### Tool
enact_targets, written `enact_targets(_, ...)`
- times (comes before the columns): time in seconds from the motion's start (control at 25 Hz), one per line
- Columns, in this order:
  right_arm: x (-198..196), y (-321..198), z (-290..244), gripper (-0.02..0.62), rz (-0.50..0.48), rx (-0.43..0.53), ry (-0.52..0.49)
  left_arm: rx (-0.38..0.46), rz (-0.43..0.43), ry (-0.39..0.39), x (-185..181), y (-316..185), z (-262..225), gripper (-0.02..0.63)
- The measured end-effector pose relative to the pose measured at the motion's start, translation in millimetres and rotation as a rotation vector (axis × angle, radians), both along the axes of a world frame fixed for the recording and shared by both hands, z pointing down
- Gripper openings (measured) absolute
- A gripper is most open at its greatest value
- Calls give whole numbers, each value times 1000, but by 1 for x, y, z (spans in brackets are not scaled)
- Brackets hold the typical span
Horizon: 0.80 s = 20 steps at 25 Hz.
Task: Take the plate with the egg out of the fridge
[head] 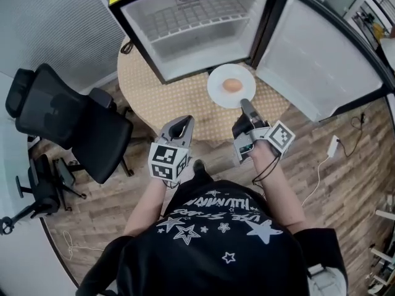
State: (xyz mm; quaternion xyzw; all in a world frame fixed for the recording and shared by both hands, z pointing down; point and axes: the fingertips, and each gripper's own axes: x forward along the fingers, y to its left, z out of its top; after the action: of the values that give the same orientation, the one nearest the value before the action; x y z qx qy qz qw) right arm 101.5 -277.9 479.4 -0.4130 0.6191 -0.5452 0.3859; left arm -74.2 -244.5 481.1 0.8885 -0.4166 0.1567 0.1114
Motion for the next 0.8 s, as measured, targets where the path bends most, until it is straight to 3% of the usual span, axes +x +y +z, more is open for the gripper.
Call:
enact_targets(0.12, 13, 25, -2, 41, -19, 10, 32, 2, -16, -13, 15, 26, -1, 8)
enact_targets(0.64, 47, 95, -12, 41, -63, 52, -58, 30, -70, -19, 51, 102, -3, 8)
enact_targets(0.8, 67, 157, -17, 41, -91, 82, -74, 66, -83, -30, 75, 165, -7, 8)
